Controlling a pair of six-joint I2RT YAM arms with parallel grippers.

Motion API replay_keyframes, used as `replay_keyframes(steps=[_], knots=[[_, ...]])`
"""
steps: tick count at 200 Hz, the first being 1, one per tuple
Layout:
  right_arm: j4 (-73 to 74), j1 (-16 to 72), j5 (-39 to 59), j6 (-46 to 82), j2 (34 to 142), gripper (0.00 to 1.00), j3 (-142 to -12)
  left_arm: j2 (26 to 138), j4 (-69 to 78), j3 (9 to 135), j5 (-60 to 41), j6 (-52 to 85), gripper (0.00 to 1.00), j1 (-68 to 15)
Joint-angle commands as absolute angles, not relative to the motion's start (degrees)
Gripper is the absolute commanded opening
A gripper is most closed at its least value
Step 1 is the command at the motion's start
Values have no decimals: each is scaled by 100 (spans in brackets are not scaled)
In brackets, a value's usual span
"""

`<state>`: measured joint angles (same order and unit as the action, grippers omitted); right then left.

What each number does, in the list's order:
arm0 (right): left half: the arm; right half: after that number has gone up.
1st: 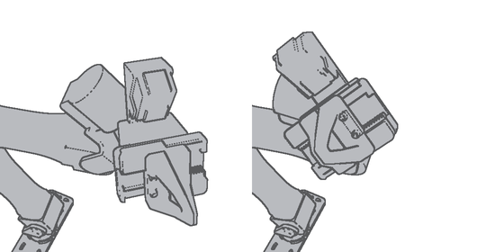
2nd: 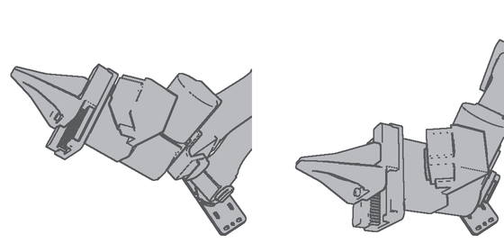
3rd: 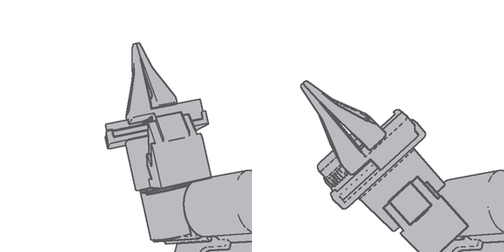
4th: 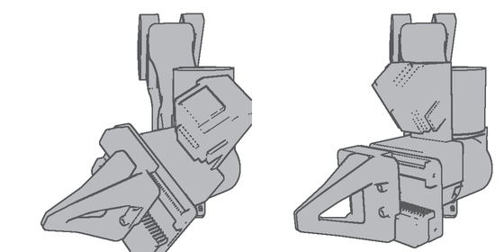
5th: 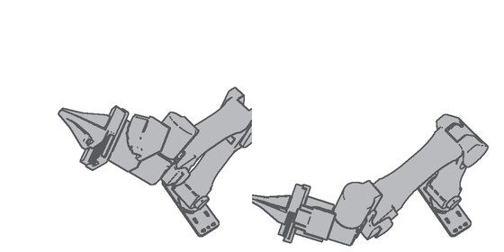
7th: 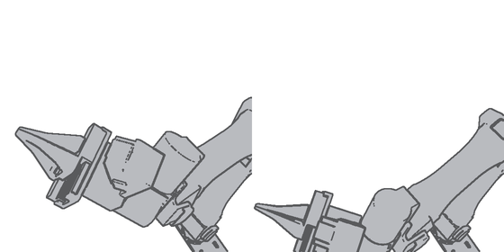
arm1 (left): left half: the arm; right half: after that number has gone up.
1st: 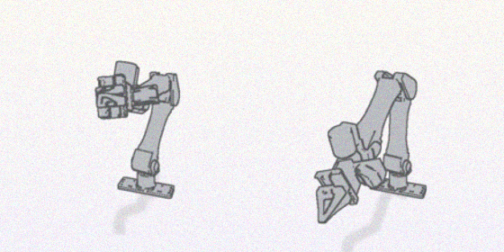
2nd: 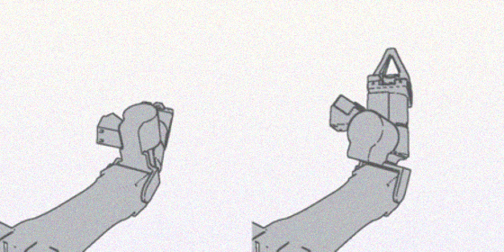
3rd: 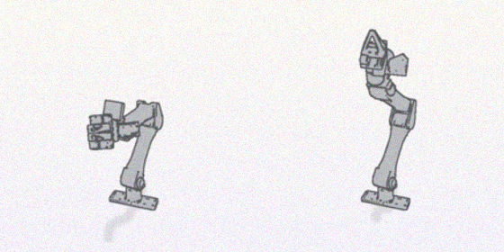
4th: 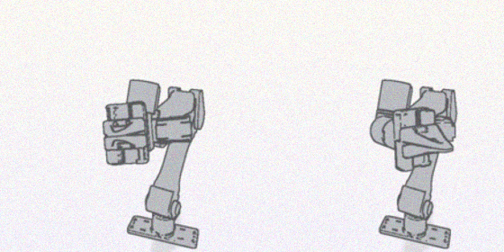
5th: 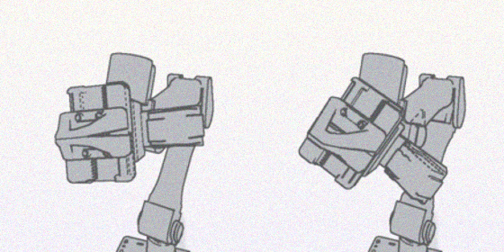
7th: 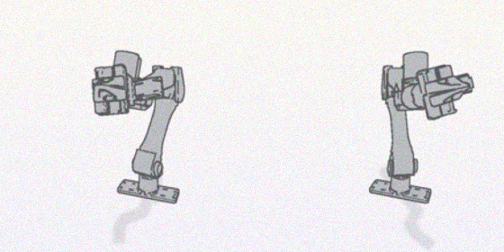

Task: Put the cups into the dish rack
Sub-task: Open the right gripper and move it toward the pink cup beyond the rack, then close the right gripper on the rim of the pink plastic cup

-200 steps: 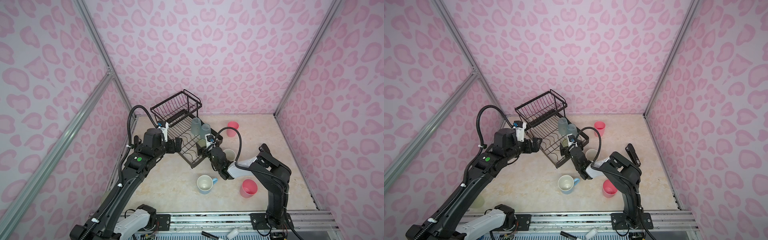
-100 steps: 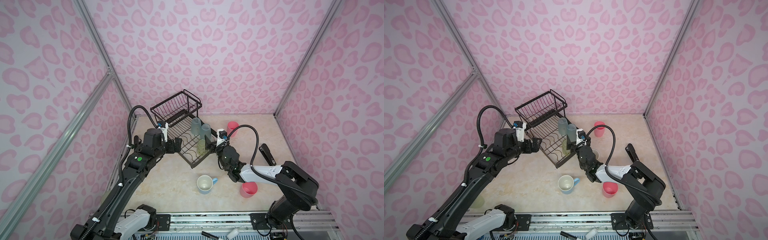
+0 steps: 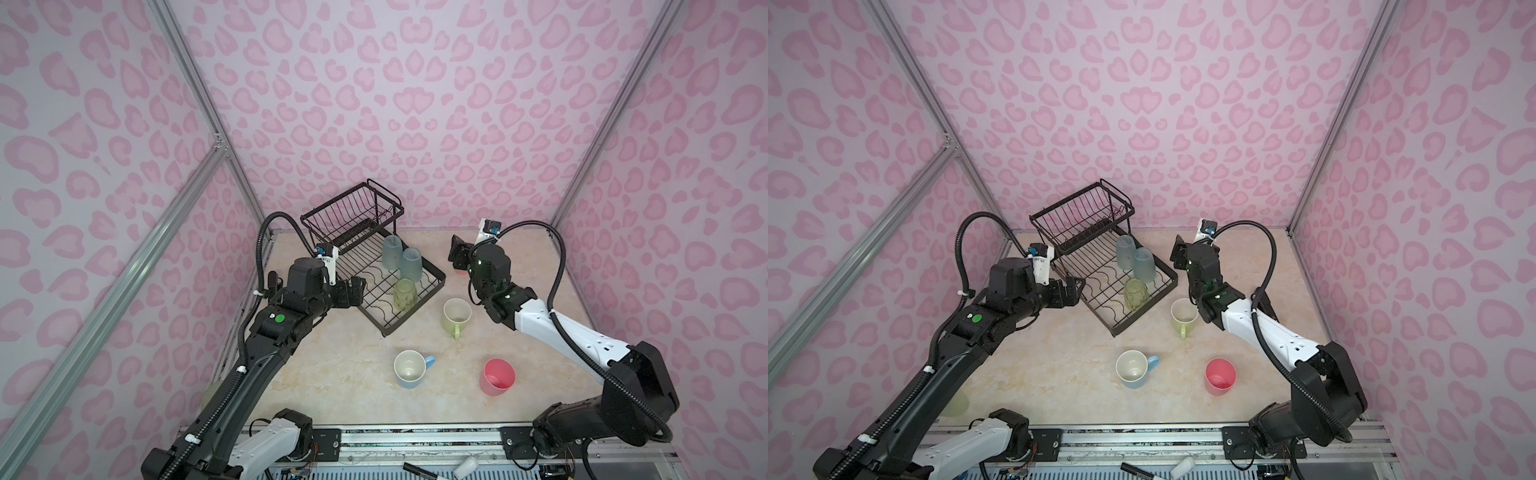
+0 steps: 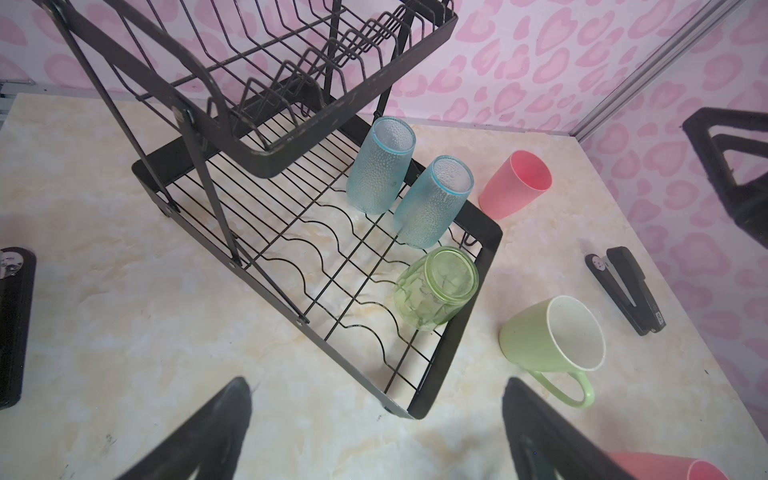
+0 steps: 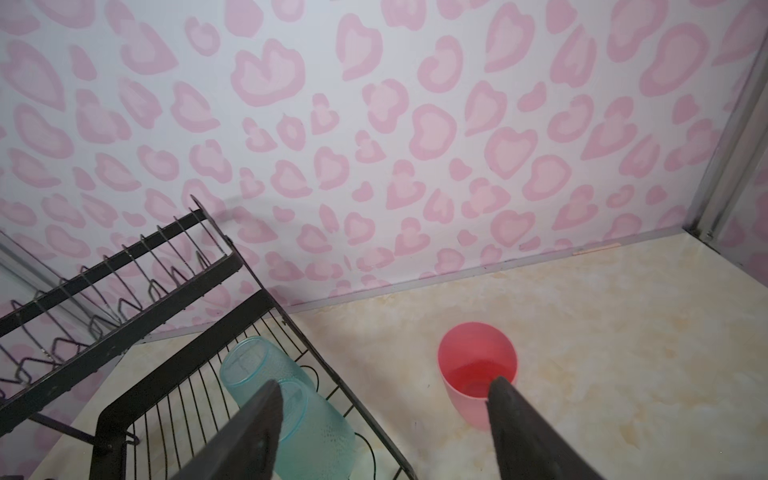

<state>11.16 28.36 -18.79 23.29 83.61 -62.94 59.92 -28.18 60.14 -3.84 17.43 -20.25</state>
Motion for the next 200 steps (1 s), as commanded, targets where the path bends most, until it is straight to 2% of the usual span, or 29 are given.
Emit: replay_keyframes(steps=[1,31,71,144,200], knots=[[-877,2414,-1202,2604,8613,75,-6858,6022,-2576,5982,-602,1759,96,-2013],[-1797,2096,-856,2338,9186,72,-7613,6056,-2564,5969,-692,1776,96,-2017],[-2772,1926,-605,1966,10047,59,-8462,6049,-2549,5958,-684,1769,96,-2013],[-4052,1827,-2,1292,11502,45,-10316,6079,-2571,5950,-659,1728,96,-2018],[-4557,1824,162,1010,12426,41,-11319,6143,-2595,5950,-611,1689,96,-2022]])
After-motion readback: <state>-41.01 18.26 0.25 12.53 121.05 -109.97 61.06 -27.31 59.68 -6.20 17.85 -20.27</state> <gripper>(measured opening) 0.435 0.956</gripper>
